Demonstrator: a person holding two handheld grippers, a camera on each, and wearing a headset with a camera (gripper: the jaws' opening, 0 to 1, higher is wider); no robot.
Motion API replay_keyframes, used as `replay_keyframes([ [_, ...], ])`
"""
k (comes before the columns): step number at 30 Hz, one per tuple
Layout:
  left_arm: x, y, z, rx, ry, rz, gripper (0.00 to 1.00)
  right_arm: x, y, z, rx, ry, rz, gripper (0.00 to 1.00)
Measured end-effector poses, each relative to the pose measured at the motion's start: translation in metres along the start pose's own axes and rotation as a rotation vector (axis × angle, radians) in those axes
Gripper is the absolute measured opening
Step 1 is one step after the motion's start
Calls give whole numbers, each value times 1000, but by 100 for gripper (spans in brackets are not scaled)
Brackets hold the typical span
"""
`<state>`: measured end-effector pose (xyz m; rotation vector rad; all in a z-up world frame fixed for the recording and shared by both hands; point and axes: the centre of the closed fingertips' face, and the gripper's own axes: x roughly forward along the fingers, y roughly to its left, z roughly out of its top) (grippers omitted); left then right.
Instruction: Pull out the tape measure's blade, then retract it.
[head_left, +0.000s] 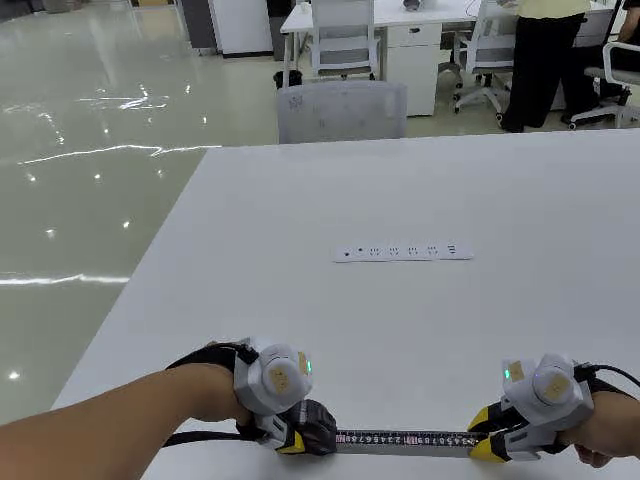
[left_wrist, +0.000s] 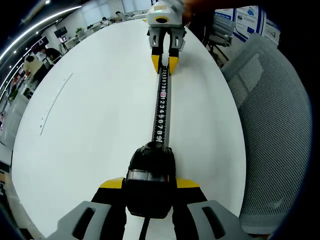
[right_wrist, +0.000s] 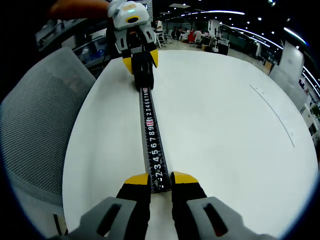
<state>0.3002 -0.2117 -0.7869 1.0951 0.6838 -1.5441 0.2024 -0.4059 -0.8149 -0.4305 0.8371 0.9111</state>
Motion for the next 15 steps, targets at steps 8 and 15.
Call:
replay_keyframes([
  [8, 0, 0, 0, 0, 1, 0, 32, -4, -1, -5, 11, -1, 0, 13],
  [15, 0, 0, 0, -3, 2, 1, 32, -8, -3, -10, 6, 12, 0, 13],
])
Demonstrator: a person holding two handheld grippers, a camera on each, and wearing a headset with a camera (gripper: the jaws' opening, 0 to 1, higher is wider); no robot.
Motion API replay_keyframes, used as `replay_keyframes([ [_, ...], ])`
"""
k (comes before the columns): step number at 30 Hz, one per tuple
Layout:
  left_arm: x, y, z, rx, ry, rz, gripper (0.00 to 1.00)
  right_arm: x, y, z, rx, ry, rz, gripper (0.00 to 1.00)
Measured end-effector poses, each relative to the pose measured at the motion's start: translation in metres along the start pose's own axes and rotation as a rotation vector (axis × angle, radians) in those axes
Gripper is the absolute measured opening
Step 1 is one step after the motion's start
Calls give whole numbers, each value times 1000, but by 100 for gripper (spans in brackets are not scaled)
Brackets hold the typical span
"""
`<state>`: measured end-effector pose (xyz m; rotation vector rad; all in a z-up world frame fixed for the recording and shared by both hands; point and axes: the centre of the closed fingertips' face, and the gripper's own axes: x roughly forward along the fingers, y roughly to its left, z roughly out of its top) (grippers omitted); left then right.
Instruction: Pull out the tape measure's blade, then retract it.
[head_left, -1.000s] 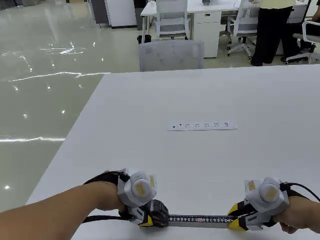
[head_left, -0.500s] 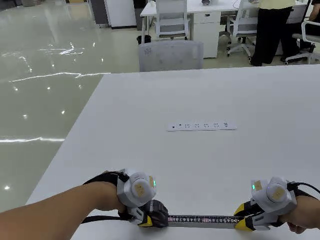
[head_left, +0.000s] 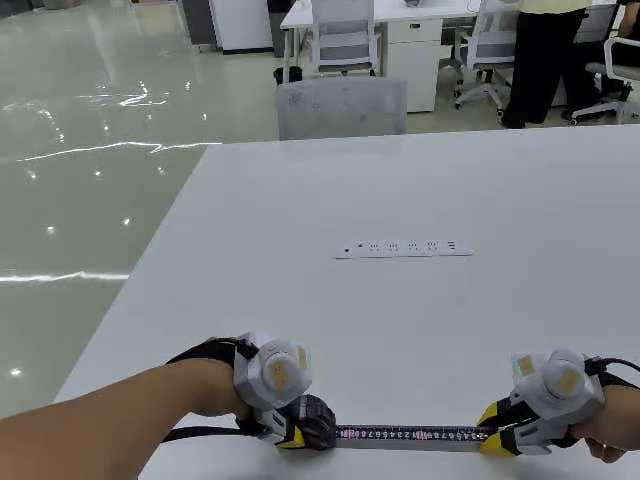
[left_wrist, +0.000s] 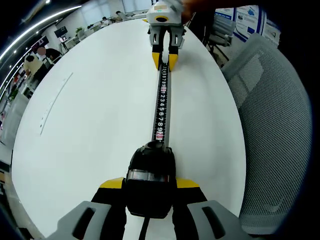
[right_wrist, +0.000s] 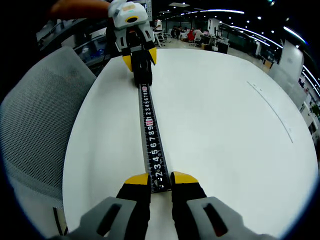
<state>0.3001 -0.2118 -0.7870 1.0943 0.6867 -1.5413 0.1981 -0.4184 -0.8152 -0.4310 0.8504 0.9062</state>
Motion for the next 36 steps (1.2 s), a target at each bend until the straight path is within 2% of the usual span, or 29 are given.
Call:
replay_keyframes([
  [26, 0, 0, 0, -2, 3, -1, 32, -11, -4, -15, 18, 10, -11, 13],
  [36, 1, 0, -1, -2, 5, 0, 32, -12, -4, -16, 15, 15, -11, 13],
])
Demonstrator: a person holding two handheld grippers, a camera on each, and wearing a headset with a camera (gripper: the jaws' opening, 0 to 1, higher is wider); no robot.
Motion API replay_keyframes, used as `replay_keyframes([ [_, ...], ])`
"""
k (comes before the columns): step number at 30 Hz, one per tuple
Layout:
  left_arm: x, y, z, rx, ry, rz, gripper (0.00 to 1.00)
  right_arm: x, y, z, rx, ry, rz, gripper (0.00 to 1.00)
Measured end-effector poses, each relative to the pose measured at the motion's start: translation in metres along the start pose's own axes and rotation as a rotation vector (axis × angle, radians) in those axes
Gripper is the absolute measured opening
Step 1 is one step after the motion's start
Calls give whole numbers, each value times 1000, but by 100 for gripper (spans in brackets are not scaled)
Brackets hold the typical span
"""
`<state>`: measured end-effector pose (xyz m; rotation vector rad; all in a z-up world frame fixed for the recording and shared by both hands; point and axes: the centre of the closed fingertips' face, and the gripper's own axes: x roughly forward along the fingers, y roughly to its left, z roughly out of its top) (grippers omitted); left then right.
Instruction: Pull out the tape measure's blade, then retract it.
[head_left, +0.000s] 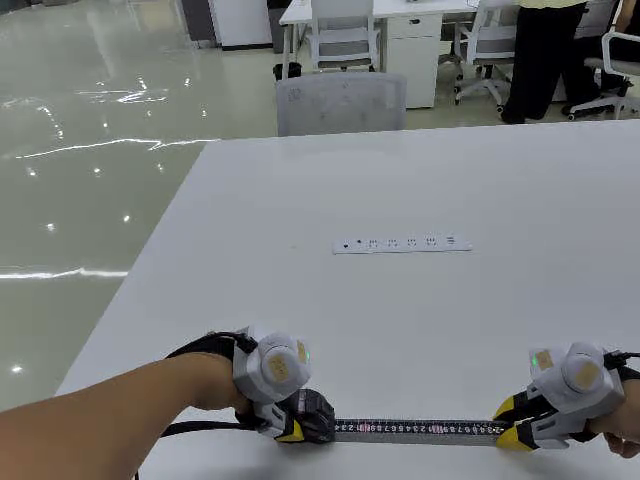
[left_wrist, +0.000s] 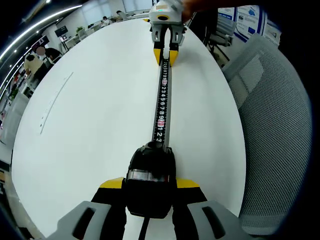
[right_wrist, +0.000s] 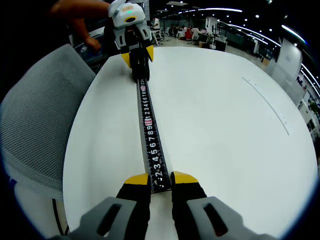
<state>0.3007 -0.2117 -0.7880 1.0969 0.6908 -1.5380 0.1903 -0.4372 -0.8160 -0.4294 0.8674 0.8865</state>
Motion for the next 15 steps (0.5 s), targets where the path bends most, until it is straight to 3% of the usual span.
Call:
replay_keyframes([
  [15, 0, 0, 0, 2, -4, -2, 32, 0, -1, -1, 4, 3, -1, 13],
])
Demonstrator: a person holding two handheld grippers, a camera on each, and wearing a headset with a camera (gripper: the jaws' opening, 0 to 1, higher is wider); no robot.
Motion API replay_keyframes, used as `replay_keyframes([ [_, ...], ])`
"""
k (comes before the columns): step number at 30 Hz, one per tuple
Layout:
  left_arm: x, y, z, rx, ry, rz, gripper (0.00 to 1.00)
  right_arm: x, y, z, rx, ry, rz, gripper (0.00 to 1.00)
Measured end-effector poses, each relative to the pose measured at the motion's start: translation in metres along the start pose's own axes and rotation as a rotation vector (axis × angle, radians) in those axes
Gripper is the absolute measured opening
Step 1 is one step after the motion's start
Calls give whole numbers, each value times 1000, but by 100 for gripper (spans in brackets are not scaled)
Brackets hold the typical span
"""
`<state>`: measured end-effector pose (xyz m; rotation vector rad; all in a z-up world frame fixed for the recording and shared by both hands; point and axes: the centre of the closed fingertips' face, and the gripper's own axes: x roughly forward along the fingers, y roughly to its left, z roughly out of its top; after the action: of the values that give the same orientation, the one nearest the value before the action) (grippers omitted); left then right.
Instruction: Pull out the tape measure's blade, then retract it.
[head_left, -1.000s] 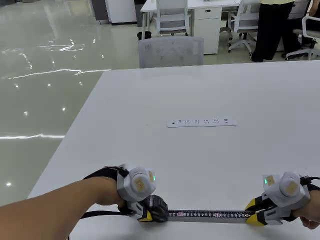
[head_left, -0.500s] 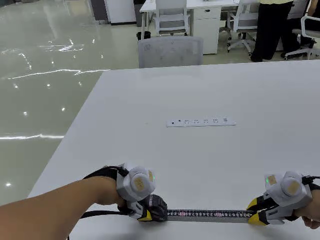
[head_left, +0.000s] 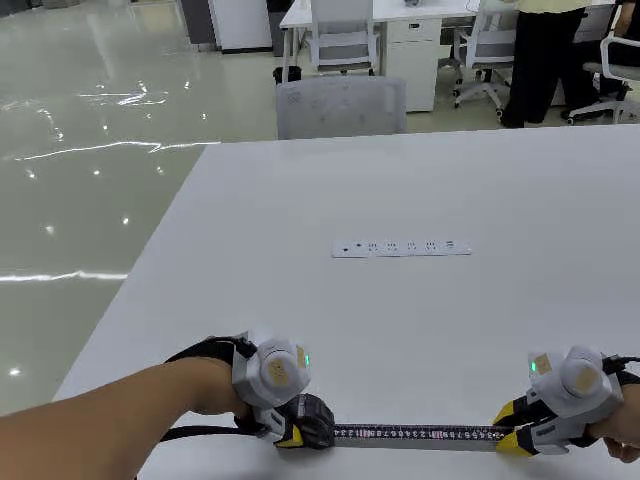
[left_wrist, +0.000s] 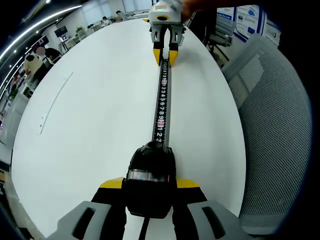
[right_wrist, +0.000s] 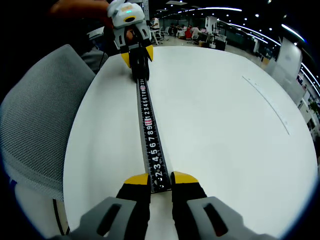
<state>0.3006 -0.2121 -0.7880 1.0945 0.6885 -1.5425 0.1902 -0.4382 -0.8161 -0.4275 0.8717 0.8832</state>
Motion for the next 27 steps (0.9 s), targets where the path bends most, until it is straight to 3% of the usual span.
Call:
replay_keyframes([
  [4, 0, 0, 1, -6, -5, 2, 32, 0, 0, 0, 6, 2, -6, 14],
  [9, -1, 1, 2, -32, -53, 17, 33, 1, 1, 1, 31, 19, -9, 14],
  [12, -3, 2, 6, -103, -105, 31, 34, 1, 1, 1, 44, 10, -19, 15],
  [18, -5, 5, -1, -143, -114, 77, 35, 1, -2, 1, 57, 26, -54, 17],
  [20, -7, 7, -8, -183, -101, 97, 40, 0, -5, 1, 63, 22, -91, 19],
  [24, -12, 11, -18, -257, -120, 127, 57, -4, -7, -1, 88, 9, -144, 28],
  [25, -15, 18, -20, -267, -135, 176, 65, -6, -9, -1, 102, 2, -170, 31],
  [27, -19, 22, -23, -319, -155, 202, 80, -9, -9, -2, 109, -12, -193, 38],
])
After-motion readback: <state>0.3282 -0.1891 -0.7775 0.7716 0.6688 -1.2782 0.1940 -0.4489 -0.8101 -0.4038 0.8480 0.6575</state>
